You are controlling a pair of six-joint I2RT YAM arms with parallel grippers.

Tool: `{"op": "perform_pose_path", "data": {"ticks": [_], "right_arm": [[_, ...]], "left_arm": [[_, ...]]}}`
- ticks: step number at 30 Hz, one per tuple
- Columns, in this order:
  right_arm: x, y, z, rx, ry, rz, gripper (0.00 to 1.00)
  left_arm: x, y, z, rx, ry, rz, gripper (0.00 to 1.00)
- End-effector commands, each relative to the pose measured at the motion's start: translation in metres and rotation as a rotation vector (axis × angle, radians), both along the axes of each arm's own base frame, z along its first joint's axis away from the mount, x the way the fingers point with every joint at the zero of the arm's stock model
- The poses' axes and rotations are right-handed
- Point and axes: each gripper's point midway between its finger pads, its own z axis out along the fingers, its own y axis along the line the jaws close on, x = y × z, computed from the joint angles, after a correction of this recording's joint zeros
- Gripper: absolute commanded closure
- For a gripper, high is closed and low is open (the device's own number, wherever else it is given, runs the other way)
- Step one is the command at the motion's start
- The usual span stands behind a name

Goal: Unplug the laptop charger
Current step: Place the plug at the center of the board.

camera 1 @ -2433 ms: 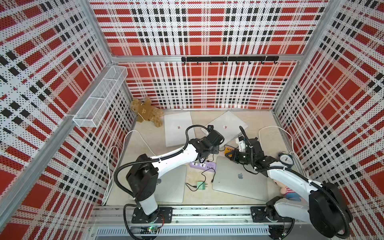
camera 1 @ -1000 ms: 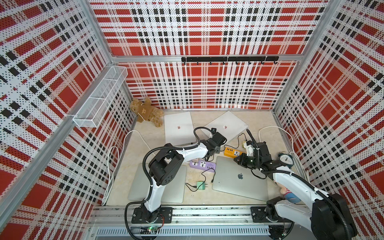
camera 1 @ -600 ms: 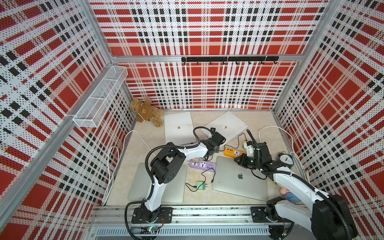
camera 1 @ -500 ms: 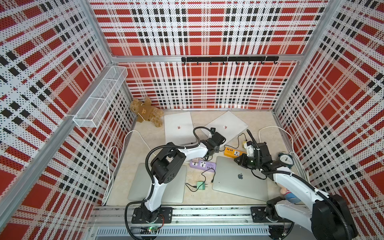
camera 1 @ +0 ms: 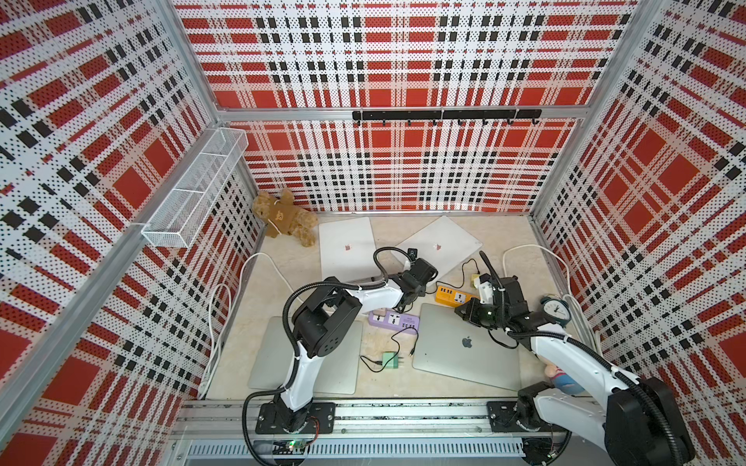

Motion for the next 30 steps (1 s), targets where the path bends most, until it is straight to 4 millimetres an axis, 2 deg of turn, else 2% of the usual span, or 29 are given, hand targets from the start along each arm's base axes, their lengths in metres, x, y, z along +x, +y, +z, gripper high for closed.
{"op": "perform_pose_path", "data": {"ticks": [1, 17, 24, 30], "right_arm": [[0.000, -0.002, 0.000, 0.002, -0.009, 0.002, 1.00], [-0.001, -0.001, -0.002, 0.006, -0.007, 0.007, 1.00], [0.000, -0.002, -0.003, -0.006, -0.008, 0.009, 1.00], [0.000, -0.003, -0.001, -0.013, -0.012, 0.008, 1.00]], "left_arm": [[-0.016, 0.008, -0.012, 0.044, 0.049, -0.008, 0.56], [-0.014, 0.005, 0.006, 0.044, 0.020, -0.002, 0.46], [-0.012, -0.010, 0.031, 0.008, -0.012, -0.030, 0.45], [-0.009, -0.010, 0.046, -0.005, -0.023, -0.029, 0.39]]}}
